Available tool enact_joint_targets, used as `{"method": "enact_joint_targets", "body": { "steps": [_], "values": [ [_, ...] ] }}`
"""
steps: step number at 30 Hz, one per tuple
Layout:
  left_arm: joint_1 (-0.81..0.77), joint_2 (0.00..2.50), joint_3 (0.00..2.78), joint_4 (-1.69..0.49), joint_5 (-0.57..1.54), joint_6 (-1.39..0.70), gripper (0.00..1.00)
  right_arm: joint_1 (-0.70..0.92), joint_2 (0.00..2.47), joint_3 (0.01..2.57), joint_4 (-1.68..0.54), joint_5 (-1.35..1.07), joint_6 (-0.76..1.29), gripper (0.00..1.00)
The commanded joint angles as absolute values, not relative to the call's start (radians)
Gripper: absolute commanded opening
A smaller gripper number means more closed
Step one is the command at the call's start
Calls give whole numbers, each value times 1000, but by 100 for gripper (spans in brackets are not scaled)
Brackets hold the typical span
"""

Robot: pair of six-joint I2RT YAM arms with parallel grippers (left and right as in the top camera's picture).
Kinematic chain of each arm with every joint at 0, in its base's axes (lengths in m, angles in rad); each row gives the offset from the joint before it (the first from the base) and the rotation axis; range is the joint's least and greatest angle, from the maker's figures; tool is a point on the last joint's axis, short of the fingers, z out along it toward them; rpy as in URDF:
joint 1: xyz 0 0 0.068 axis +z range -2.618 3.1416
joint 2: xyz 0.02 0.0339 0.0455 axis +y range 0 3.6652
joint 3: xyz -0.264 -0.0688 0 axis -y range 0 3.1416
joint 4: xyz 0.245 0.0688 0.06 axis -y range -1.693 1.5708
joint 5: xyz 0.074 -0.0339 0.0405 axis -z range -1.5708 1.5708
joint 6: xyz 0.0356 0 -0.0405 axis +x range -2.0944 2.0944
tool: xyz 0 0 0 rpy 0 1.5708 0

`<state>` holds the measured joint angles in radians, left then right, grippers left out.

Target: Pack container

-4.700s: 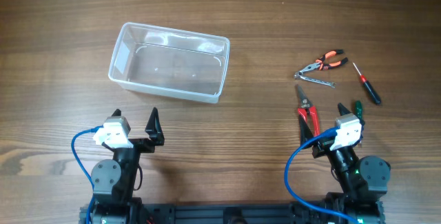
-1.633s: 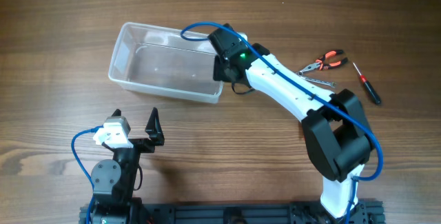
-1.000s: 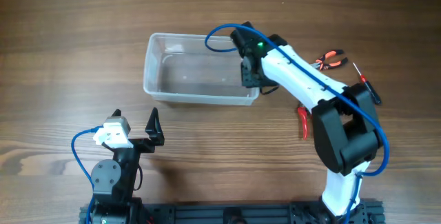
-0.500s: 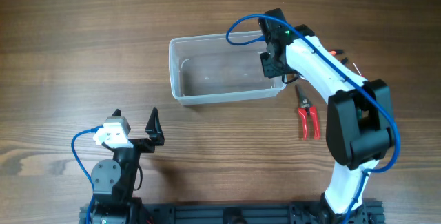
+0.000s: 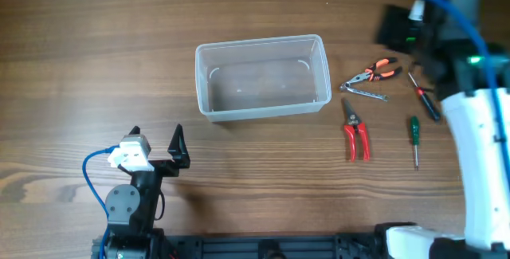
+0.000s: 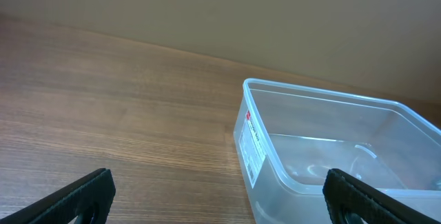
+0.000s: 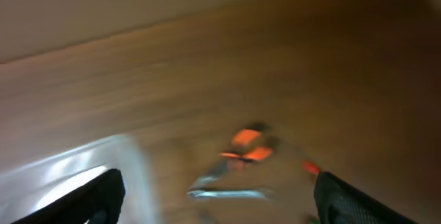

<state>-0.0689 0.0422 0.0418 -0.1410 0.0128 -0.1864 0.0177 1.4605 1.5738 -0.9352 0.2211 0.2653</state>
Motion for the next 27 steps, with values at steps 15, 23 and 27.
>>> {"method": "enact_joint_targets", "body": {
  "steps": [15, 23, 27],
  "values": [
    [-63, 41, 38, -142, 10, -198, 100, -274, 1706, 1392, -1028, 94, 282, 99],
    [-63, 41, 38, -142, 10, -198, 100, -255, 1727, 1392, -892, -128, 405, 100],
    [-63, 41, 38, -142, 10, -198, 100, -226, 1763, 1392, -844, -130, 637, 93]
  ]
}}
